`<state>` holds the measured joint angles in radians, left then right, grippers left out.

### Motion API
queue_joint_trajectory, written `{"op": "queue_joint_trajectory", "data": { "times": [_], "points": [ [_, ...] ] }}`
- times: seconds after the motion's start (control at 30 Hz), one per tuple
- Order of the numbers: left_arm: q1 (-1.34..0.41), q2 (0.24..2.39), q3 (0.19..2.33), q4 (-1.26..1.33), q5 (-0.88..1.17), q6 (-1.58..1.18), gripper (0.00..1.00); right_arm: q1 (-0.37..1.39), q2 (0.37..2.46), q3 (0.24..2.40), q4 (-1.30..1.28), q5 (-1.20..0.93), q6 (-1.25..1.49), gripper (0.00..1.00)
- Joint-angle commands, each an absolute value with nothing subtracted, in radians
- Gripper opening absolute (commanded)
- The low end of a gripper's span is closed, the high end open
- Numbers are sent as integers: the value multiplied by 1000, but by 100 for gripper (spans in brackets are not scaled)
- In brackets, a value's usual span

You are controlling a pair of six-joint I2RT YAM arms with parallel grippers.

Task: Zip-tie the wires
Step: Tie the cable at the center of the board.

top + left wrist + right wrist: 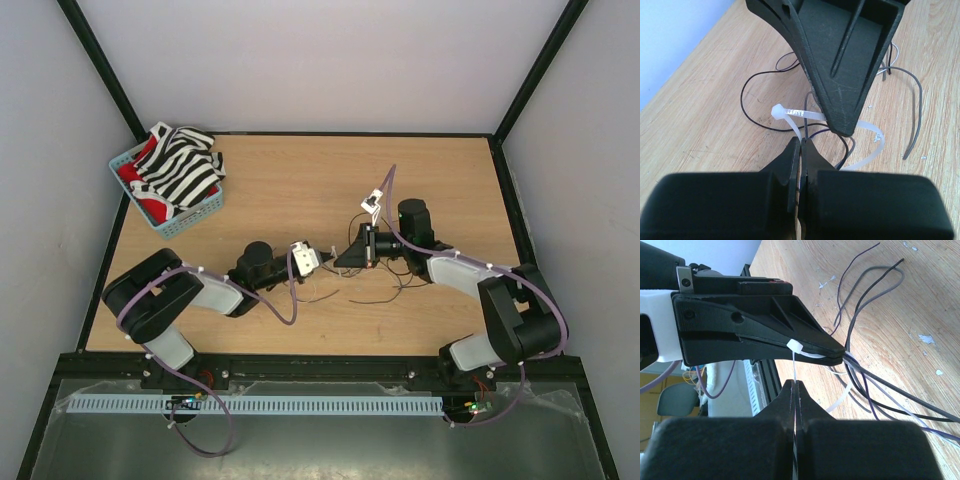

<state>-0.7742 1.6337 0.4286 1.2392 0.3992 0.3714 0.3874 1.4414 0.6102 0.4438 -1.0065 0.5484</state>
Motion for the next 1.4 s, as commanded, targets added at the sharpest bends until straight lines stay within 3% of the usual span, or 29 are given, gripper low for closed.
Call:
{"op": "queue_joint_trajectory", "data": {
  "times": [0.0,1.37],
  "points": [
    [-786,1608,419,1286,394,397,0,380,1458,648,474,-1016,586,0],
    [-847,1627,412,1293,293,561,0,341,1503,768,186,-1108,639,0]
  ]
}}
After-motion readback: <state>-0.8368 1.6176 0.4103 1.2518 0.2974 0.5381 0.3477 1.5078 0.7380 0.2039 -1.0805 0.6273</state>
